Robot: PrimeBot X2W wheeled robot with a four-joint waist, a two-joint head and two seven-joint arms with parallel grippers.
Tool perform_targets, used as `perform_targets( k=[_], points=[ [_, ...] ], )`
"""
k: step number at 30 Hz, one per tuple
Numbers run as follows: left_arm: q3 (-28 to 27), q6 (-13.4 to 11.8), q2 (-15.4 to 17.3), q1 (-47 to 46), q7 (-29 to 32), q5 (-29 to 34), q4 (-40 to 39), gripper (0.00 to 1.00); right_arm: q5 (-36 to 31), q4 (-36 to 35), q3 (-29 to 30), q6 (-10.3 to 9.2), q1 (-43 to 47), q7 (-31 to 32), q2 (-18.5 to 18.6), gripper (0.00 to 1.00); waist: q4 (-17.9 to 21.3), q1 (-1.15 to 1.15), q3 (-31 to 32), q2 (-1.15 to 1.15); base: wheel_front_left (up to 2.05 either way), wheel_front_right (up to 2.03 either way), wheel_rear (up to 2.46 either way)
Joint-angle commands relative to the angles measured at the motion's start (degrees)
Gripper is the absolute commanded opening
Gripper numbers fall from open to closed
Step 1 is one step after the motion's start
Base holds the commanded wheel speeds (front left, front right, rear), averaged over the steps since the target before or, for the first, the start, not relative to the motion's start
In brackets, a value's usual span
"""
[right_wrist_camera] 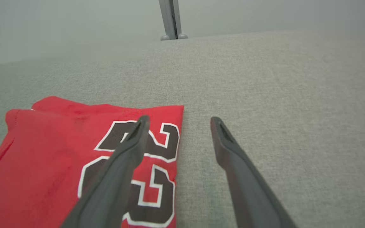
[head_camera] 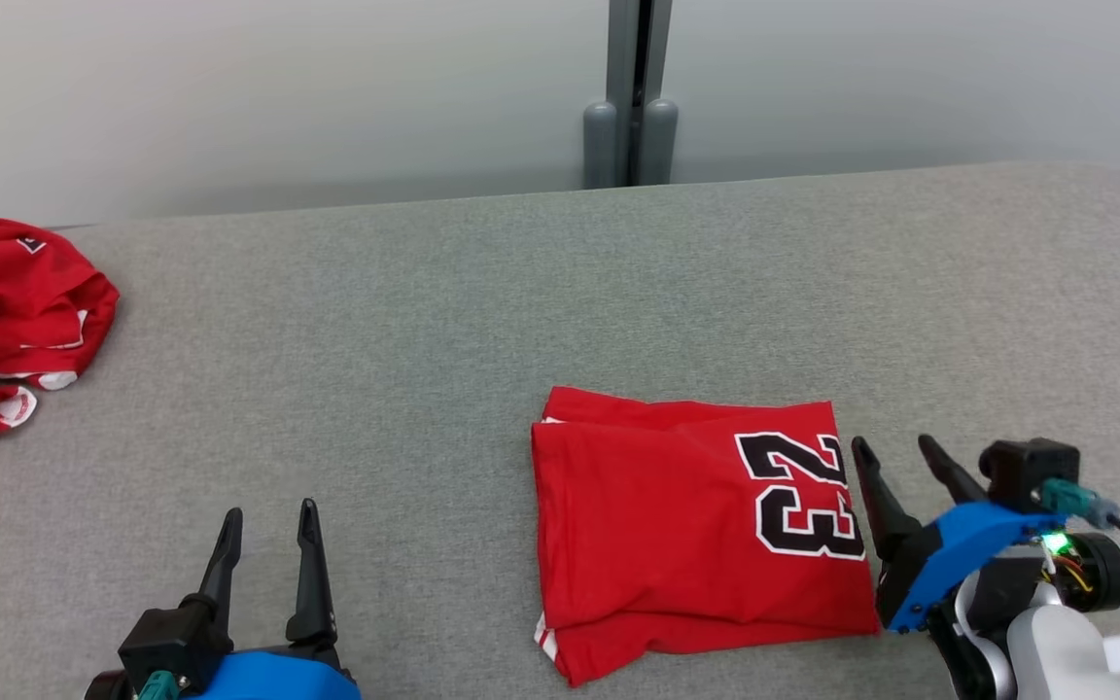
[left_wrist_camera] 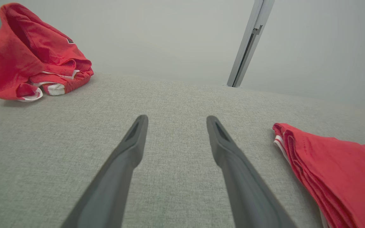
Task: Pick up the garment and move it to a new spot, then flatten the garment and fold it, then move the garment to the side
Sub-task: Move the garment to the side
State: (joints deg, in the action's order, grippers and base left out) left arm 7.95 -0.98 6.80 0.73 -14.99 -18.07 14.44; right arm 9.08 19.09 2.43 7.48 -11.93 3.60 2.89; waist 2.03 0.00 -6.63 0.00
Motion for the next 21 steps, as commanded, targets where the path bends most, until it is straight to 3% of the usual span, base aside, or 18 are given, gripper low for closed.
perform_targets(
  k=[1,7,13,14,15,16,17,21],
  points=[
    [-0.4,-0.1,0.1,-1.0,-0.3,0.4,-0.3,1.0,0.3,-0.2,0.4,0.03,-0.9,4.0,0.1,1.0,-0.6,0.0,-0.5,0.0,0.0,0.0,0.0],
    [-0.6,-0.1,-0.2,-1.4,-0.3,0.5,-0.5,1.0,3.5,1.0,-1.2,0.03,-0.7,15.5,2.0,1.0,-2.6,0.0,-2.1,0.0,0.0,0.0,0.0],
    [-0.7,0.1,-0.6,-2.3,-0.3,0.7,-0.7,1.0,7.3,3.7,-3.2,0.03,-1.6,19.2,2.7,1.0,-3.9,0.0,-3.6,0.0,0.0,0.0,0.0],
    [-0.6,0.0,-0.7,-2.3,-0.3,0.8,-0.9,1.0,7.6,4.2,-3.6,0.02,-1.8,19.3,2.7,0.46,-4.0,0.0,-3.8,0.0,0.0,0.0,0.0],
    [-0.6,0.0,-0.7,-2.4,-0.3,0.9,-1.0,1.0,7.9,4.7,-3.9,0.03,-2.0,19.1,2.7,0.32,-4.1,0.0,-4.0,0.0,0.0,0.0,0.0],
    [-0.5,0.0,-0.6,-2.5,-0.3,1.1,-1.0,1.0,7.8,4.9,-4.3,0.03,-2.5,18.6,3.0,0.11,-4.0,0.0,-4.3,0.0,0.0,0.0,0.0],
    [-0.5,0.1,-0.5,-2.7,-0.3,1.1,-1.2,1.0,7.5,5.0,-4.5,0.03,-3.1,17.8,3.4,0.0,-3.9,0.0,-4.5,0.0,0.0,0.0,0.0],
    [-0.4,0.4,-0.4,-3.5,-0.3,1.5,-2.5,1.0,7.1,4.8,-3.2,-0.01,-6.1,14.4,4.5,0.0,-2.0,0.0,-5.8,0.0,0.0,0.0,0.0]
  ],
)
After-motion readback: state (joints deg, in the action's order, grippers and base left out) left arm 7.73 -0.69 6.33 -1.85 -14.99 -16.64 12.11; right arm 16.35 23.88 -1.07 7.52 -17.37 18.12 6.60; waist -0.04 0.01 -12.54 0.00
